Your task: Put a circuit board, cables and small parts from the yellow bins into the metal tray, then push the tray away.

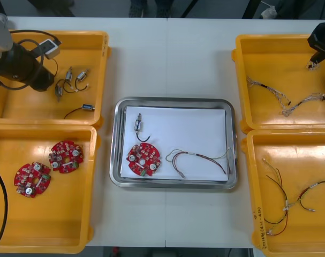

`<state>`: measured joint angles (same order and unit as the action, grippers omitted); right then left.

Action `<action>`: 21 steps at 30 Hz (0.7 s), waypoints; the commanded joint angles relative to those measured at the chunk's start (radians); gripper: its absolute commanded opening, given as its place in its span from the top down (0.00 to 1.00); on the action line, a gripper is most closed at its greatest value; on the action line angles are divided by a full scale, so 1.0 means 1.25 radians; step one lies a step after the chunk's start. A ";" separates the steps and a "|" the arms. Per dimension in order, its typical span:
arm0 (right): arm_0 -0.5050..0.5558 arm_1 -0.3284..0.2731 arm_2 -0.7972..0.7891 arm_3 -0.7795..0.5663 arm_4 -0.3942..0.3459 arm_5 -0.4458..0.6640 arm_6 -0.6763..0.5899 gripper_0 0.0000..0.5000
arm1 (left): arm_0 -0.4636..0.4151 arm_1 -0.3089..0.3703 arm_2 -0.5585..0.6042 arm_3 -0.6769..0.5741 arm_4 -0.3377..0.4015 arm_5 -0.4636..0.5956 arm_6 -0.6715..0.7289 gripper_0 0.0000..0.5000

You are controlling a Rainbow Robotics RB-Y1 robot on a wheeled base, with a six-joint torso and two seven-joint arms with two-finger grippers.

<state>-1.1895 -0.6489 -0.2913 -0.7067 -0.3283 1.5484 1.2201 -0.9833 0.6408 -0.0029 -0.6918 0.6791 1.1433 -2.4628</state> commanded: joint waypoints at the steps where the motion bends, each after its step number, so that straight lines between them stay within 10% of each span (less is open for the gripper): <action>1: 0.039 -0.026 -0.017 -0.133 -0.025 0.098 0.049 1.00 | -0.022 0.045 0.033 -0.081 -0.032 0.088 -0.029 1.00; 9: 0.096 -0.041 -0.021 -0.337 -0.061 0.294 0.055 1.00 | 0.044 0.056 0.043 -0.306 -0.102 0.239 0.102 1.00; 21: 0.176 -0.055 -0.025 -0.593 -0.121 0.297 0.058 1.00 | 0.135 0.056 0.037 -0.587 -0.092 0.440 0.323 1.00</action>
<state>-0.9922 -0.6630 -0.2937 -1.3680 -0.4506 1.9139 1.2244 -0.8496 0.6574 0.0416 -1.3306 0.5627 1.6518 -2.1518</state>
